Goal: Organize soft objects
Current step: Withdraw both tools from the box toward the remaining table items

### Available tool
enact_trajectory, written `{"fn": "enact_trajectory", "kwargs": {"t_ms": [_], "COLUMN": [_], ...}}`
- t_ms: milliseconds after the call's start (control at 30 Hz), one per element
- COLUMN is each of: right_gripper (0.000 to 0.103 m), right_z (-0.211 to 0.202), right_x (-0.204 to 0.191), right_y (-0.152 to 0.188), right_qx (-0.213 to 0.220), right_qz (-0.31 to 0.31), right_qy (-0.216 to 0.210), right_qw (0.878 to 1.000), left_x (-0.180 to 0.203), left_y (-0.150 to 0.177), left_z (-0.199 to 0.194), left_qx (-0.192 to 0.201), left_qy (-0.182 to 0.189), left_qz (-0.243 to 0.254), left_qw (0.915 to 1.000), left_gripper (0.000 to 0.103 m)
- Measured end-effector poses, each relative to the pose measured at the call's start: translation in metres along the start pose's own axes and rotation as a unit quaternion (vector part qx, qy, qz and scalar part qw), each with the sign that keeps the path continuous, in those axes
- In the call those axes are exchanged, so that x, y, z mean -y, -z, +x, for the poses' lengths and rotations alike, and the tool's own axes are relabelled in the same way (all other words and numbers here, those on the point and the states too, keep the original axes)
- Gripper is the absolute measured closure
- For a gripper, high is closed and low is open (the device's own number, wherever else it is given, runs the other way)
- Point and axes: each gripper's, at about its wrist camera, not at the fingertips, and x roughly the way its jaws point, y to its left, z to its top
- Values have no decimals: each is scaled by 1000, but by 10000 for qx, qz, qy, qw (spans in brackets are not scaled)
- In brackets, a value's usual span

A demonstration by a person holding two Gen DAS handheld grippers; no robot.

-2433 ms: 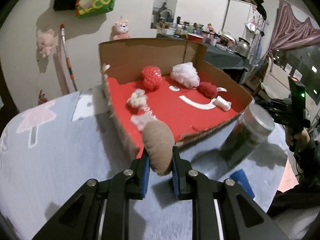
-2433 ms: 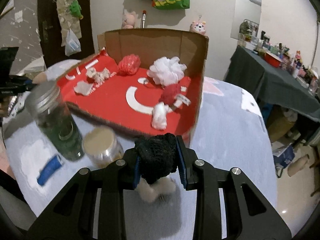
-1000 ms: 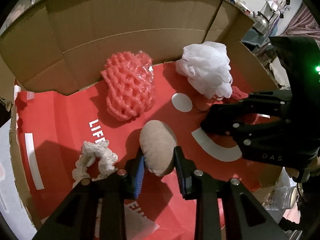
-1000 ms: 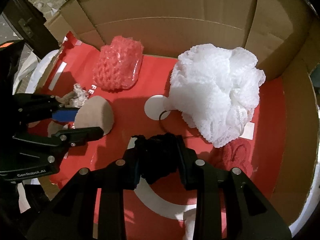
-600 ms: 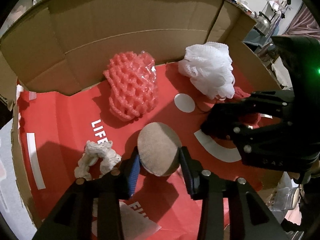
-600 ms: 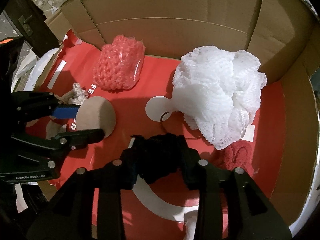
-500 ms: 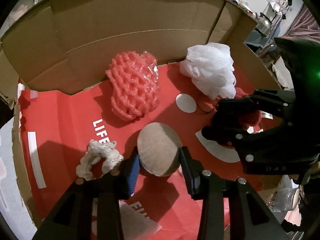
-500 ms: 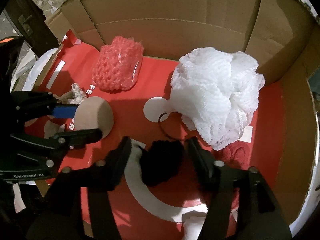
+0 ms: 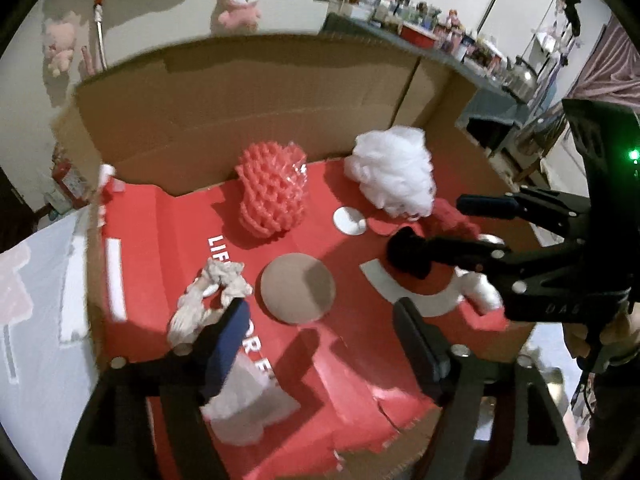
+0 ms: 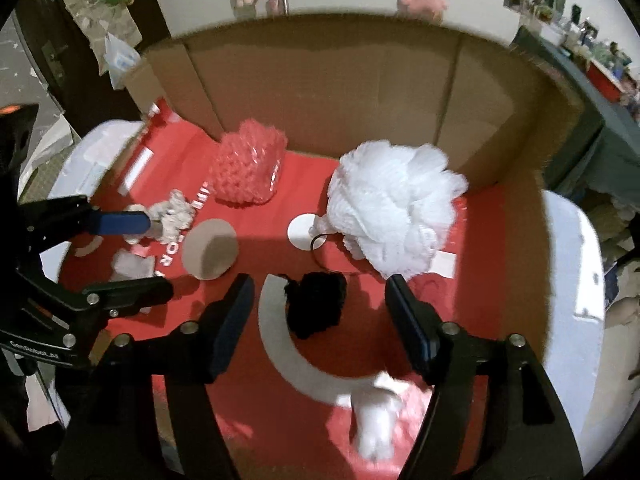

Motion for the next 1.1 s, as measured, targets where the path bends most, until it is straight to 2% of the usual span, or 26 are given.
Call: {"fn": "enact_trajectory", "kwargs": {"t_ms": [67, 200, 367, 467, 667, 900, 1100], "right_gripper": [31, 30, 25, 22, 17, 13, 13], "right_z": [-16, -53, -103, -131, -184, -213, -204], "right_x": [1, -6, -18, -29, -53, -82, -98], "right_y": [2, 14, 41, 62, 119, 188, 233], "right_qx": [122, 486, 969, 1302, 2071, 2765, 2995], "right_qz": [74, 77, 60, 0, -74, -107, -47], "right_qy": [-20, 72, 239, 394, 614, 974, 1299], "right_qw": [9999, 9988, 9950, 9907, 9764, 9560, 9452], "left_x": [5, 15, 37, 48, 79, 108, 120], "left_y": [6, 19, 41, 61, 113, 171, 208], "left_z": [-16, -49, -93, -126, -169, -188, -177], "left_qx": [184, 628, 1282, 1763, 2587, 3233, 3344], "left_qy": [-6, -30, -179, -294, -584, -912, -1064], "left_qz": [-37, -20, 4, 5, 118, 170, -14], "left_qw": [9998, 9980, 9916, 9839, 9641, 9417, 9364], "left_gripper": [20, 14, 6, 0, 0, 0, 0]}}
